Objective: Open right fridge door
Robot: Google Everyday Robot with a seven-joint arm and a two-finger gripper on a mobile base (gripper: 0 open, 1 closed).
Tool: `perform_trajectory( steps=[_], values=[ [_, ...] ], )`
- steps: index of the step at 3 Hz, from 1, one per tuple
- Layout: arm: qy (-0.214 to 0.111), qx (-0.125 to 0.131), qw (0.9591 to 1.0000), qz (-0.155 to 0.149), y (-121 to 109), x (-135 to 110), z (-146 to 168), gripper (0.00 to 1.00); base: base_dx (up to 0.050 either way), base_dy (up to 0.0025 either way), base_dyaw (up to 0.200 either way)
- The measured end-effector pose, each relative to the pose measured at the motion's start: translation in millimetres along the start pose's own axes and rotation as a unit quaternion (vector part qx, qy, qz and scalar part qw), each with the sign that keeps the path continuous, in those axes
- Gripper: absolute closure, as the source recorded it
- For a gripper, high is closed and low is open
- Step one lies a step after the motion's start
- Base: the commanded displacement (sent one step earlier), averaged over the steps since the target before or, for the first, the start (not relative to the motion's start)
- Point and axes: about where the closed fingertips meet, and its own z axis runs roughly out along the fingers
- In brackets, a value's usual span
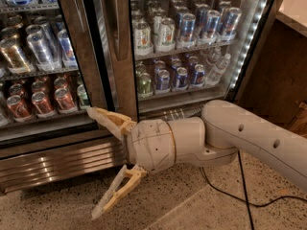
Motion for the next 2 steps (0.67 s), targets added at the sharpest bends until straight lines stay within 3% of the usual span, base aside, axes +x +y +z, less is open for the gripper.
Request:
perform_trajectory(
  steps=[1, 2],
  values=[
    [-0.016, 0.049, 0.9986, -0.013, 1.6, 1.2, 0.3, 0.0, 0.0, 0.0, 0.0],
    [-0.061, 0.147, 0.9872, 0.007, 15.7, 18.2, 0.3, 0.0, 0.0, 0.0, 0.0]
  ],
)
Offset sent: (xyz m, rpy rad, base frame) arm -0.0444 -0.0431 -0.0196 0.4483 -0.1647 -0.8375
